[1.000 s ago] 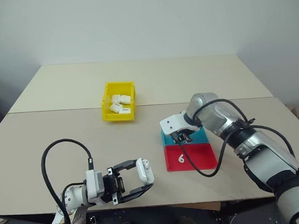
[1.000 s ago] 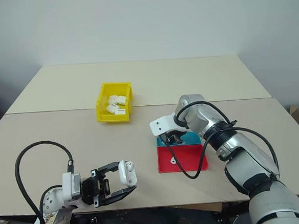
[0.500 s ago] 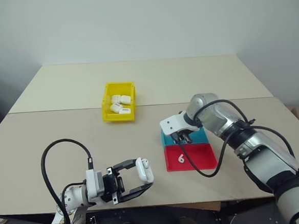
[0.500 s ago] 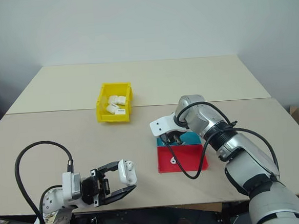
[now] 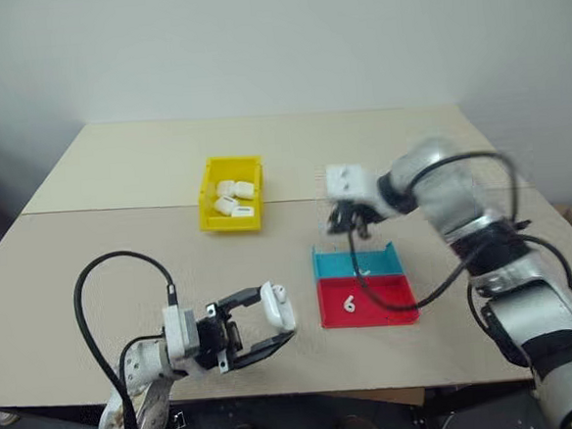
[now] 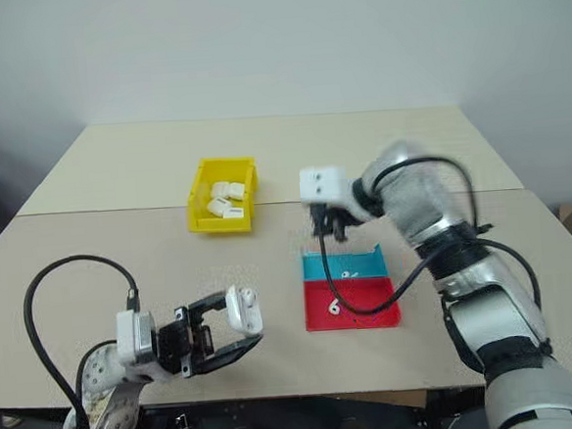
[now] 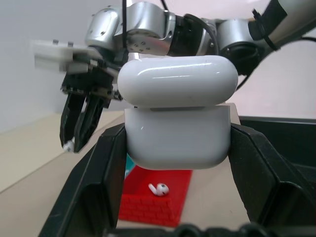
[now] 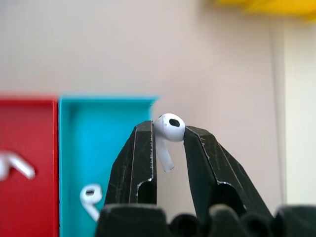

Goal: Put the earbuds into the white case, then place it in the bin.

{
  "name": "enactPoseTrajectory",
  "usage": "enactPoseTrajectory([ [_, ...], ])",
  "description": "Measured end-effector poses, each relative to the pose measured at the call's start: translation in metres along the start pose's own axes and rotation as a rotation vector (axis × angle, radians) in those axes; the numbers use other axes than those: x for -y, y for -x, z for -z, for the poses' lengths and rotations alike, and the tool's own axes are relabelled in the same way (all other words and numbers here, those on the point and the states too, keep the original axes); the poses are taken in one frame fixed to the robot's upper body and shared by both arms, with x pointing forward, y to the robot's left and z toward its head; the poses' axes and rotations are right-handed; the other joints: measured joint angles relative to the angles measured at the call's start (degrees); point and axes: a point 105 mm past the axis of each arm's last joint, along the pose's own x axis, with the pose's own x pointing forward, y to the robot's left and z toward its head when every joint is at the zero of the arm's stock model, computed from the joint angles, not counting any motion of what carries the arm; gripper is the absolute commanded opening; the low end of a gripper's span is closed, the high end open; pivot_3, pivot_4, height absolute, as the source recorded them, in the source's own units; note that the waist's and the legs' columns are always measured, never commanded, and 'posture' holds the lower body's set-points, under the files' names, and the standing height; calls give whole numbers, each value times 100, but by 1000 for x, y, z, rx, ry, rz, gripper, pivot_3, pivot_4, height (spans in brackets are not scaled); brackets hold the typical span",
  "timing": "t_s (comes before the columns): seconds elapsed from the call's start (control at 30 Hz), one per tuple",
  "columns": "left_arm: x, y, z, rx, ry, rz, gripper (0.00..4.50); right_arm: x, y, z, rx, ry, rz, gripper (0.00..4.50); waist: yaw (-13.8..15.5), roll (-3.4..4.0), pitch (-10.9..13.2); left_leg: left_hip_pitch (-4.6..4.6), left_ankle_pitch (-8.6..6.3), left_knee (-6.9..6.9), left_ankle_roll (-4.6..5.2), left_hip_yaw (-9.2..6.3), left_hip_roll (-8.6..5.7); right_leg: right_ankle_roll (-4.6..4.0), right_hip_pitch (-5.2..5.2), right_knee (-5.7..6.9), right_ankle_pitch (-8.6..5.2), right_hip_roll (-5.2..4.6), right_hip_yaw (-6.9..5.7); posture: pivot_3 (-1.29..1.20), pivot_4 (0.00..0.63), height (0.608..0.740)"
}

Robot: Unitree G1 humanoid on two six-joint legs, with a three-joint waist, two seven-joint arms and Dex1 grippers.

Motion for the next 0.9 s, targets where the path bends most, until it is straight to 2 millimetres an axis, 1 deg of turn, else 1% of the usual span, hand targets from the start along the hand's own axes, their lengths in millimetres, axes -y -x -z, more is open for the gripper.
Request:
enactPoseTrajectory([
  [0.07, -7, -10, -9, 41, -23, 5, 2789, 9, 32, -24, 160, -93, 102, 853, 44, 0, -2, 3, 0, 0, 0, -2, 1, 0, 5, -3, 0, 2, -1, 0, 150, 740],
  [0.1, -10, -14, -12, 60, -21, 5, 2789, 9, 49, -33, 268, -176, 143, 853, 54, -1, -2, 1, 0, -1, 0, -2, 0, 0, 3, -3, 0, 2, 0, 0, 150, 740],
  [0.17, -17, -24, -18, 96, -23, 3, 2789, 4, 74, -47, 475, -303, 182, 853, 78, -1, -2, 0, 0, 1, 0, -5, 0, 0, 3, 2, 0, 4, -1, 0, 150, 740],
  [0.2, -21, -29, -21, 112, -28, 7, 2789, 0, 86, -53, 581, -358, 190, 853, 78, -1, -2, 0, 0, 2, 0, -7, 0, 0, 3, 5, 0, 6, -1, 0, 150, 740],
  [0.23, -26, -36, -26, 134, -31, 15, 2789, -11, 101, -62, 741, -416, 177, 853, 79, -1, -2, 1, 0, 3, 0, -8, 0, 0, 4, 7, 0, 8, -1, 0, 150, 740],
  [0.27, -29, -42, -29, 153, -35, 24, 2789, -21, 111, -66, 858, -454, 160, 853, 78, 1, -3, 1, 0, 2, 0, -10, 0, 0, 4, 10, 0, 9, -1, 0, 150, 740],
  [0.33, -34, -51, -33, 176, -32, 33, 2789, -41, 123, -69, 1017, -507, 132, 853, 57, 7, -7, 2, 0, 3, 0, -11, -1, 1, 4, 11, 0, 10, 0, 0, 150, 740],
  [0.4, -40, -57, -34, 204, -5, 21, 2789, -61, 123, -65, 1123, -556, 120, 853, 56, 10, -10, 3, 0, 2, 0, -13, 0, 1, 4, 12, 0, 11, -1, 0, 150, 740],
  [0.47, -44, -63, -35, 227, 17, 18, 2789, -72, 116, -62, 1188, -613, 92, 853, 49, 11, -10, 2, 1, 2, -1, -13, -2, 1, 2, 14, 0, 11, 0, 0, 150, 740],
  [0.5, -46, -70, -36, 248, 26, 24, 2789, -79, 119, -61, 1208, -605, 112, 853, 59, 15, -7, -7, 2, 8, -2, -17, -5, 2, -2, 15, -1, 10, -3, 0, 150, 740],
  [0.53, -47, -72, -38, 256, 23, 27, 2789, -82, 122, -63, 1213, -584, 124, 853, 65, 16, -7, -8, 2, 8, -2, -20, -6, 2, 2, 12, -1, 9, -5, 0, 150, 740],
  [0.63, -49, -77, -38, 273, 34, 36, 2789, -96, 120, -66, 1185, -532, 133, 853, 52, 18, -10, -7, 2, 7, -2, -22, -6, 2, 5, 6, -1, 9, -5, 0, 150, 740],
  [0.7, -49, -77, -37, 275, 40, 40, 2789, -100, 117, -65, 1166, -538, 130, 853, 39, 18, -10, -6, 2, 6, -2, -22, -6, 2, 5, 6, -1, 9, -5, 0, 150, 740],
  [0.9, -48, -77, -35, 270, 52, 49, 2789, -121, 90, -56, 1064, -601, 48, 853, -67, 17, -10, -7, 2, 4, -2, -25, -7, 4, 6, 6, -2, 8, -4, 0, 150, 740],
])
